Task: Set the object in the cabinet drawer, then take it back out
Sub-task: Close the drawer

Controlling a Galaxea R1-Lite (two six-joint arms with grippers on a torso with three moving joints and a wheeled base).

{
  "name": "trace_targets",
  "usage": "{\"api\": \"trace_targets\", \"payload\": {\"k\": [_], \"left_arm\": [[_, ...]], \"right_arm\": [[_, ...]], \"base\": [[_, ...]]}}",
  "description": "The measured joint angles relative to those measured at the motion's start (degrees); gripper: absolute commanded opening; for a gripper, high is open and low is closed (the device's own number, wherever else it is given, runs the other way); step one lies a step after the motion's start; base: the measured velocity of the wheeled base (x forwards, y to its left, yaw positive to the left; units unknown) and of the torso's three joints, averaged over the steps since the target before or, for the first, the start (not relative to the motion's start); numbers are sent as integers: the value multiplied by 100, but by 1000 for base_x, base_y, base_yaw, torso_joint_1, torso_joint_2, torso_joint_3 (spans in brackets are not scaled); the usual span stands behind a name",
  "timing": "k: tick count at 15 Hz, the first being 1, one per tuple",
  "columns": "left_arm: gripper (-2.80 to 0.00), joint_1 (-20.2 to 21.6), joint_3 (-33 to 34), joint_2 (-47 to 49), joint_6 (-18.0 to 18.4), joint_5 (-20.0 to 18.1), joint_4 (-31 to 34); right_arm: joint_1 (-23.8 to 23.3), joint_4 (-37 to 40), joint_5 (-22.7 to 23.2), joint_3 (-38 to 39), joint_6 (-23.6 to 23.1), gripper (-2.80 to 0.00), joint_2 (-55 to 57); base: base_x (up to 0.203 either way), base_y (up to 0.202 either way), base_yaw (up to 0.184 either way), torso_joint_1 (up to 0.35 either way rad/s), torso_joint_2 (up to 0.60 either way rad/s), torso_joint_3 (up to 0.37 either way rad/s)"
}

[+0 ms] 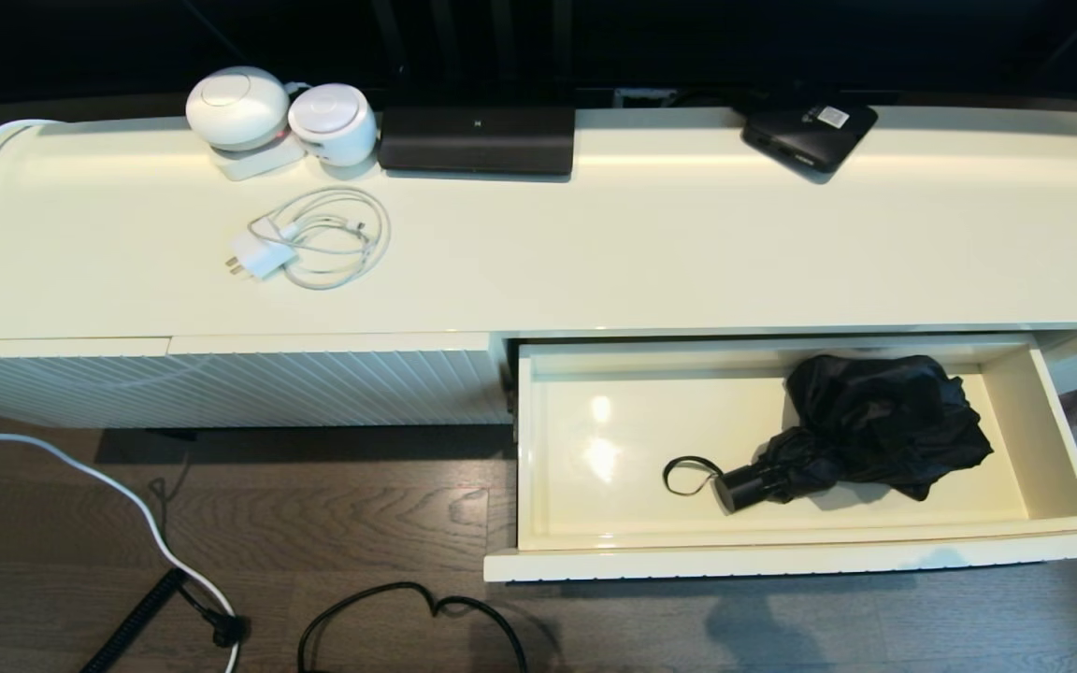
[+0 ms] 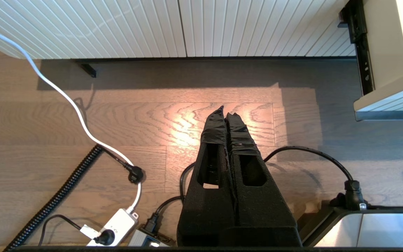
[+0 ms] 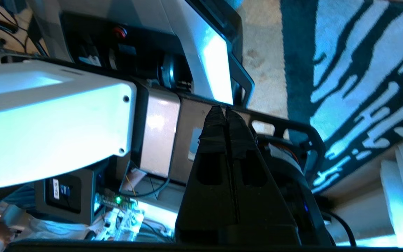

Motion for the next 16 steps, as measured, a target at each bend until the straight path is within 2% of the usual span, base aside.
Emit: {"api": "trace_targets", "payload": {"k": [6,9,13,16], "left_arm": [[-280,2,-2,0,3,1,0],[-280,5,2,0,-1,4,0],[-280,5,0,0,2,1,0],[-280,3,-4,0,-1,4,0]], "right_arm": [[20,-2168,167,1158,-113,-280,56],[-20,-3403,124,1845,-331,-280,74],[-81,-3949,44,2262,-493,-280,100],[-92,-4057,-130,2447,-545,-280,122]], "base": [[0,0,0,0,0,0],[0,0,0,0,0,0],[0,0,0,0,0,0],[0,0,0,0,0,0]]}}
